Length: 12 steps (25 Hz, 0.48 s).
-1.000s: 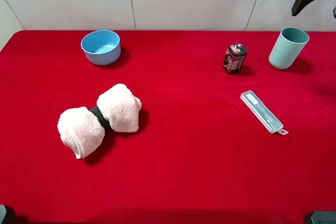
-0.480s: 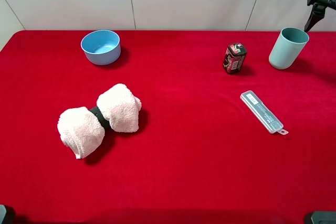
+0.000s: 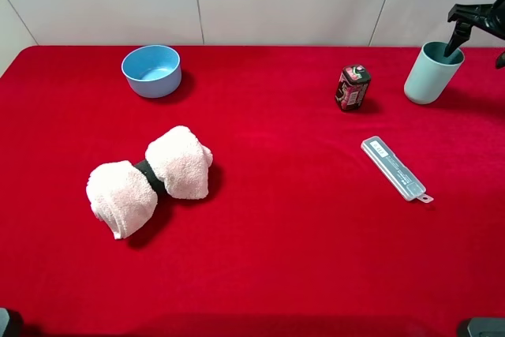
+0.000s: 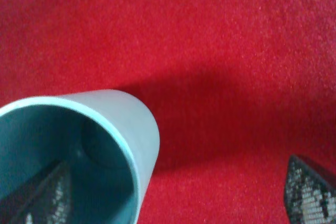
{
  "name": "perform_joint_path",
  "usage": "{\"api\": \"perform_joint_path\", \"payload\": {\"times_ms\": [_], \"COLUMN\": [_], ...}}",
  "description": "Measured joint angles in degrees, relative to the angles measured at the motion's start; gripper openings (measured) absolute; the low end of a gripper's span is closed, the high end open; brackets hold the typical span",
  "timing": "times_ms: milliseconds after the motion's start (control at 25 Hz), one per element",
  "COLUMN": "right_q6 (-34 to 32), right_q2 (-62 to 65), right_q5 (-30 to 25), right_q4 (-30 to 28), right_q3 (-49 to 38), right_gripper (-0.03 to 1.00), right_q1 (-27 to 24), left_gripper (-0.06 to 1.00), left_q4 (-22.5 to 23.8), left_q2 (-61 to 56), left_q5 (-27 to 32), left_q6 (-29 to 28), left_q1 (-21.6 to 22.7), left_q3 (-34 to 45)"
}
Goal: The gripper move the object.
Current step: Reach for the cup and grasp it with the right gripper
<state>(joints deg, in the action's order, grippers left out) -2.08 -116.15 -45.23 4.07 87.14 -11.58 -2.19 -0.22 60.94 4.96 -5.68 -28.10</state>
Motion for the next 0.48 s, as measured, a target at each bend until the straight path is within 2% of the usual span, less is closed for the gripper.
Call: {"api": "perform_joint_path", "payload": {"times_ms": [480], "right_q6": [0.0], "right_q2": [-6.2], "right_q5": [3.0], "right_q4": [2.4], "right_q3": [1.6], "right_gripper": [0.61], "right_q1": [0.0], "left_gripper": [0.98], "left_q4": [0.0], "left_q2": [0.0], "left_q5": [0.0], "left_q6": [0.0], "left_q1": [0.0], "left_q3": [0.0]}}
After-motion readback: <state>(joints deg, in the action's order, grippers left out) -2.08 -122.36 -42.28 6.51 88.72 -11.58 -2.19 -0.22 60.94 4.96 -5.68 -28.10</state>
